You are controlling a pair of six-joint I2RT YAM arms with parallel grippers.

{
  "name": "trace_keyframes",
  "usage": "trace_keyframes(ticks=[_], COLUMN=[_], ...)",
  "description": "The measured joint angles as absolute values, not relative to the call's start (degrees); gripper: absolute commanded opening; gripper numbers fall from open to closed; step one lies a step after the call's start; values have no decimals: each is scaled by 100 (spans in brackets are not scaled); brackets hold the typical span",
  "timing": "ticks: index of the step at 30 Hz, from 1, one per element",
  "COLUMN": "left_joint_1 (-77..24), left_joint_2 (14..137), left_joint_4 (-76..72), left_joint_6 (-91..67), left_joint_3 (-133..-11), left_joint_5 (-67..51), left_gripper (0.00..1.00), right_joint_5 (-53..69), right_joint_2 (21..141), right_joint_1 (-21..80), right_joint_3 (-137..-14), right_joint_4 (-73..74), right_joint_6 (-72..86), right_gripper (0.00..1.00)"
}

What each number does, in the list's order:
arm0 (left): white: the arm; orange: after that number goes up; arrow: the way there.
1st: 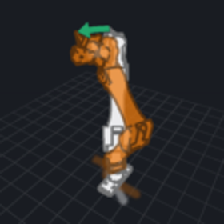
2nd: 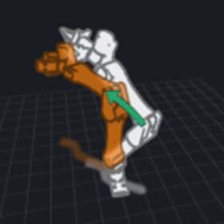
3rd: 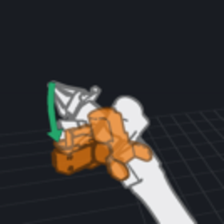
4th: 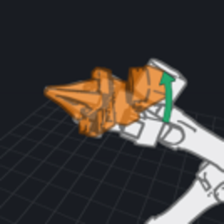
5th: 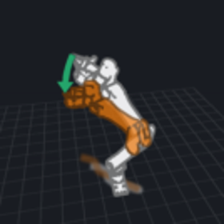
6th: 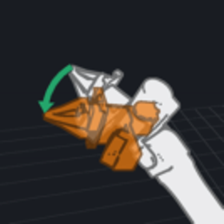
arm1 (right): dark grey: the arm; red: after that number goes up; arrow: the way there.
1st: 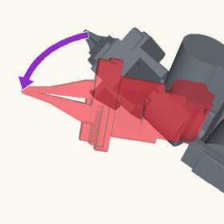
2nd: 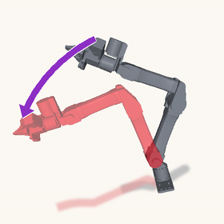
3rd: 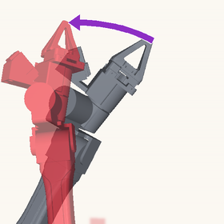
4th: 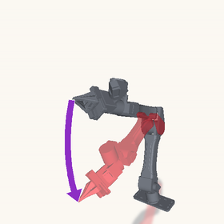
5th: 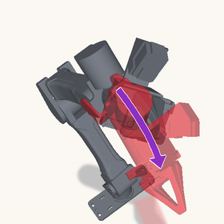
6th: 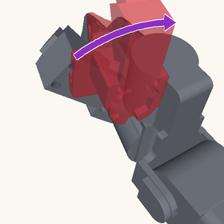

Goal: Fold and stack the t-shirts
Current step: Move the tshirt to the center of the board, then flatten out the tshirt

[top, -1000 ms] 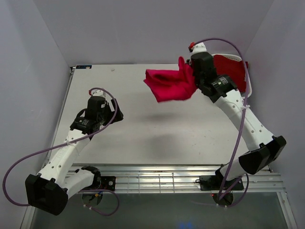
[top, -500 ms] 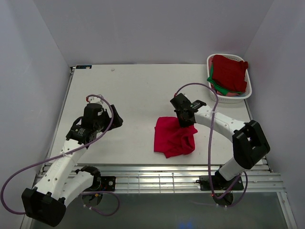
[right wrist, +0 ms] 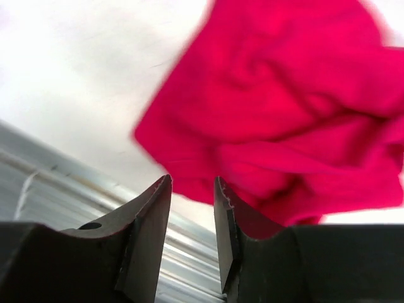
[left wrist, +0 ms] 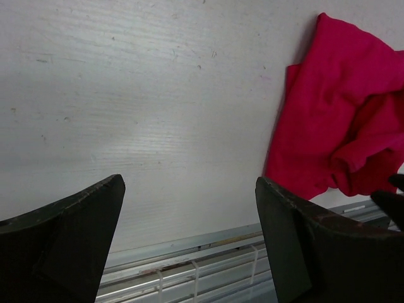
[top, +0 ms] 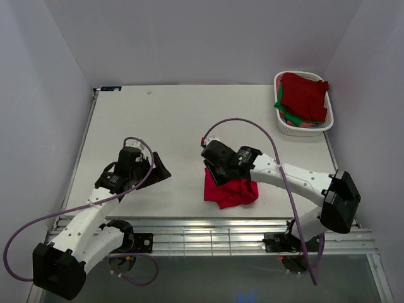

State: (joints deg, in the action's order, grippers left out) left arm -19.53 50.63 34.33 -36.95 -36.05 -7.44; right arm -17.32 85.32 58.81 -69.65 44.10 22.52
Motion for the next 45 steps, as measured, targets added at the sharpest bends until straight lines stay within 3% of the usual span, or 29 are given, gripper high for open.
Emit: trace_keyframes(ticks=[5,13,28,29,33,40,45], left_joint_1=[-1957,-1962,-1962,-1962,-1962,-1962,-1962], left_joint_2=[4963,4836,4595,4593,4565,4464,4447], left_joint_4=[3573,3715,3883,3887,3922,4051,4156], left_joint_6=[-3844,-3909,-3951,-3951,-3955,-3951,-3992], left_joint_3=[-3599,-3715,-3837,-3839,-3846,-4038,-4193], left_joint_5=[-639,-604,-550,-550,-548,-436,-191], left_gripper=[96,97,98,98,98,98,98], right_joint_5=[-1175,-1035,-1553,-1597,-1660,-1752,-2108], right_joint_2=[8947,10156,10414,10462,10698,10691,10709], right_joint_1=[6504,6573,6652,6652,6661,6681,6681], right_joint_3=[-6812,-6663,-7050,-7057,-7098,-7297,-9299], right_joint_4=[4007,3662,3581,3581,3562,3844,4912], right_joint_6=[2329,2241,1931,1920,1885,1907,1916], right_gripper=[37,38,39,38,8,8,8])
